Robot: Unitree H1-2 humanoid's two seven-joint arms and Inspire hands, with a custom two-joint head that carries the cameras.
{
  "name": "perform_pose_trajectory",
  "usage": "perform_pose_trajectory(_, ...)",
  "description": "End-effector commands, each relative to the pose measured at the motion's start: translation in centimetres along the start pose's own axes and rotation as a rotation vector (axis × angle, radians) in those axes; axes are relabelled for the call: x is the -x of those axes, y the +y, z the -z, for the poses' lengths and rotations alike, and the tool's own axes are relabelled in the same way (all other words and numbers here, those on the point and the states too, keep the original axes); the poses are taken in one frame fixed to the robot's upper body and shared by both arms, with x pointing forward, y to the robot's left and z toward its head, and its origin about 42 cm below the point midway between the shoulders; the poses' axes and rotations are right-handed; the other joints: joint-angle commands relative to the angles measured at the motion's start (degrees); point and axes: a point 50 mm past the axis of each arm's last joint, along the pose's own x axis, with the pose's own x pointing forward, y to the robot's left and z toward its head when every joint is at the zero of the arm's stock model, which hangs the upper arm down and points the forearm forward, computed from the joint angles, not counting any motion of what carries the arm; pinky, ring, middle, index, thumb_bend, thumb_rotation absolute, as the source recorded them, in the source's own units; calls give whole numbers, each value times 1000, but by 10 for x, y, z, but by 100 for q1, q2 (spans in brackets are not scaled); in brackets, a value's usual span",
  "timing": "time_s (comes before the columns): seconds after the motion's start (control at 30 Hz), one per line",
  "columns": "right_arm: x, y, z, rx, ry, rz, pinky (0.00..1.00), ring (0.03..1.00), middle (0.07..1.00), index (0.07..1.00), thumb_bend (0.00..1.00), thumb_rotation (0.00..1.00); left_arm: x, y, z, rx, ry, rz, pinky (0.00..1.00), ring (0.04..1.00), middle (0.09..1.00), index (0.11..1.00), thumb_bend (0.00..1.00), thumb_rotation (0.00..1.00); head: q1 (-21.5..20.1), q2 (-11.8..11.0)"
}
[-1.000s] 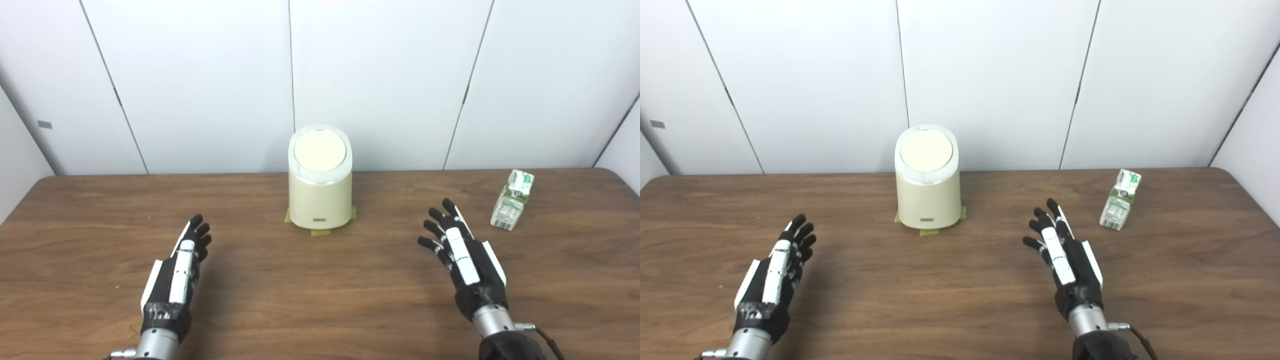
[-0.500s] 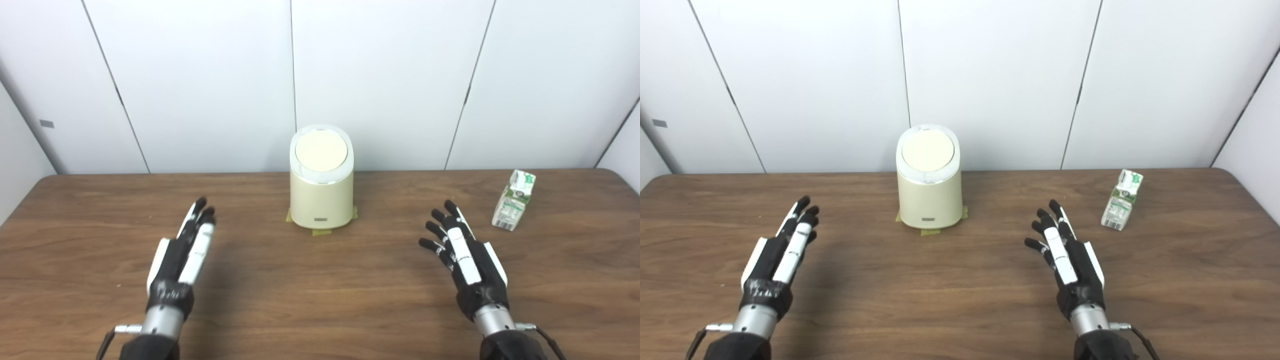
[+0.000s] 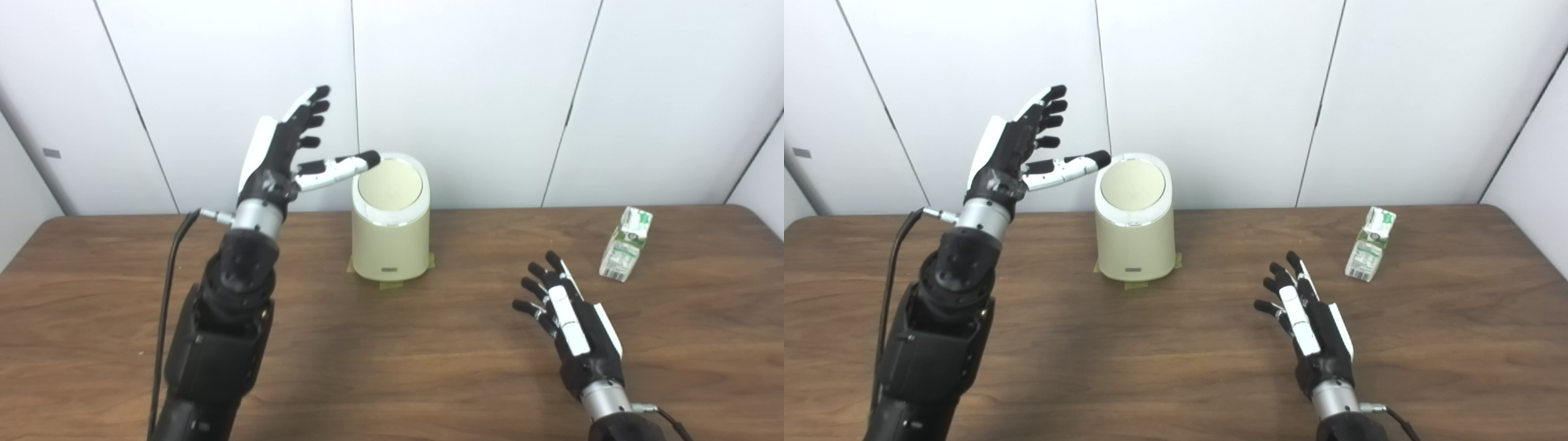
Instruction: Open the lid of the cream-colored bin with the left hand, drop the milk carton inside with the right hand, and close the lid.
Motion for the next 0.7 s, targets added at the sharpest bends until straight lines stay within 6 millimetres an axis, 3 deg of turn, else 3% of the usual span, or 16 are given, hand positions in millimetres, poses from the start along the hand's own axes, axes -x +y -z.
perform_pose_trajectory(0.0,-7,5,-16,-2,-87,-14,717,875,907,974,620,786,-25,11,-28,-136,-98,-33,721,849,882,898,905,160,-12,3)
perform_pose_trajectory(0.13,-7,7,-16,-4,-83,-13,712,867,904,968,618,775,-49,3,-33,-299,-112,-12,668,817,852,882,946,104,-14,2)
perform_pose_trajectory(0.27,-6,10,-17,9,-80,-20,726,866,902,968,590,744,-69,-9,-31,-445,-137,34,730,852,881,884,975,50,3,13)
perform_pose_trajectory(0.43,-5,12,-18,9,-84,-28,740,872,906,971,590,759,-79,-16,-27,-549,-162,41,734,842,880,879,972,27,11,47)
perform_pose_trajectory(0.67,-2,18,-23,20,-88,-43,731,870,906,975,580,781,-77,-21,-18,-708,-218,14,802,856,873,885,952,64,-4,80)
